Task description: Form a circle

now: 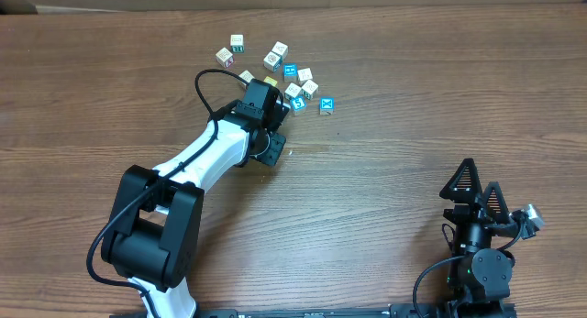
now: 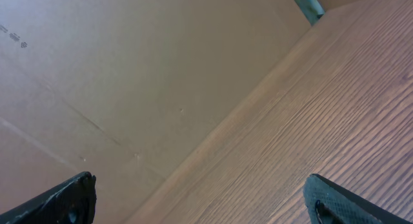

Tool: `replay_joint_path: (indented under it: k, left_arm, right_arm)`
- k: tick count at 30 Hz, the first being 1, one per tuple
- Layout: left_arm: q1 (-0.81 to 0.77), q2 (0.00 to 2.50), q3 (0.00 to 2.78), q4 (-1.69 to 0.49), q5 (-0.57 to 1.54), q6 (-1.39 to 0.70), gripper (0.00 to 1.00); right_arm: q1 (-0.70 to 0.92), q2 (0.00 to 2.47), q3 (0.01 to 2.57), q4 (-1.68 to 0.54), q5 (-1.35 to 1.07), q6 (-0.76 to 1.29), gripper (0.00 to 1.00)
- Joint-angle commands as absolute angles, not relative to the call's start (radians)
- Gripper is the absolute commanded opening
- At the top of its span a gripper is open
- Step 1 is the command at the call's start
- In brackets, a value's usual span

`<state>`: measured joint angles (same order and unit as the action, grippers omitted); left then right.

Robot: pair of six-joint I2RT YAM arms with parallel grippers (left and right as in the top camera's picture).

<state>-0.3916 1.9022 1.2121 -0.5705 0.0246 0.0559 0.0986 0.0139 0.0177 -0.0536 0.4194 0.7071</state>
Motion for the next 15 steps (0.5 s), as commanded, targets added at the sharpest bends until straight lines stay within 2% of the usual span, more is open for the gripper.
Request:
replay_joint_path:
  k: [1, 4, 15]
  left_arm:
    - [-0.395, 1.91, 1.206, -0.572, 0.011, 0.076, 0.31]
    - [-0.395, 1.91, 1.206, -0.572, -0.024, 0.076, 0.28]
    - [-0.399, 1.91, 1.206, -0.571, -0.033, 0.127, 0.29]
  right_arm:
    - [0.095, 0.003, 0.008, -0.054, 0.426, 0.706, 1.0]
    - [0.095, 0.003, 0.008, -0.054, 0.426, 0.706, 1.0]
    - [0.095, 0.003, 0.008, -0.054, 0.426, 0.706, 1.0]
